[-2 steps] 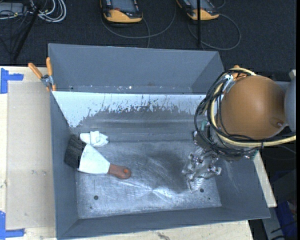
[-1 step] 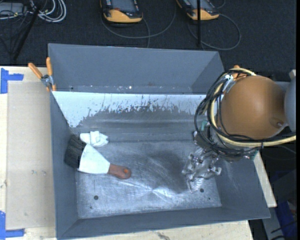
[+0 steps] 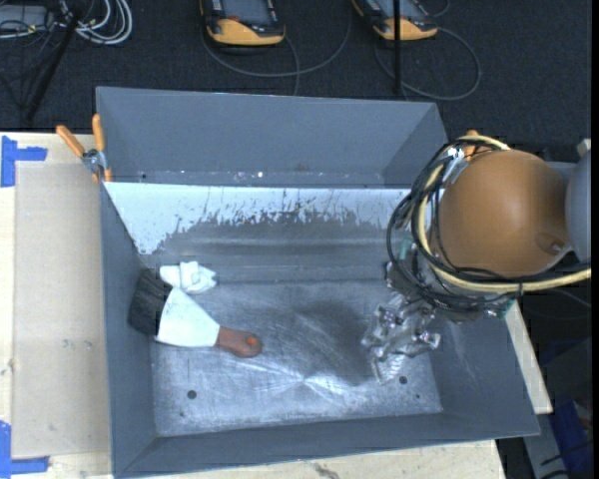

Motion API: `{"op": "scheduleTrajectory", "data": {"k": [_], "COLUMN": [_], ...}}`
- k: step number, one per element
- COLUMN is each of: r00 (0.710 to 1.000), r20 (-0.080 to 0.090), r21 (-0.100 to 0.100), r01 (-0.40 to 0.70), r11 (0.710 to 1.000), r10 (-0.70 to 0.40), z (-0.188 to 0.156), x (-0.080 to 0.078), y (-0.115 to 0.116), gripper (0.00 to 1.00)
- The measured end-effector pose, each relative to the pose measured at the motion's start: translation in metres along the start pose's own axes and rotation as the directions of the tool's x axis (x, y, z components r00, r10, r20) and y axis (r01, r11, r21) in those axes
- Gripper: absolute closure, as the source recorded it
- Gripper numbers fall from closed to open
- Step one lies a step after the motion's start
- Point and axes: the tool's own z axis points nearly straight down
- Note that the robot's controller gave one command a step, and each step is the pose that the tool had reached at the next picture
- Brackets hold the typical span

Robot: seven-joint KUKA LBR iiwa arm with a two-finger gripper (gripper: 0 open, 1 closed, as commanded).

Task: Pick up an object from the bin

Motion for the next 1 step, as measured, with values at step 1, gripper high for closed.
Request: {"op": "scheduleTrajectory", "data": {"k": [1], "r00": [1.000], "r20": [0.003], "r21": [0.005], "r01": [-0.029], "r11": [1.000], "r10": [0.029], "z": [-0.1997], "x": [-0.0165], "y": [0.0013], "gripper": [1.00]}}
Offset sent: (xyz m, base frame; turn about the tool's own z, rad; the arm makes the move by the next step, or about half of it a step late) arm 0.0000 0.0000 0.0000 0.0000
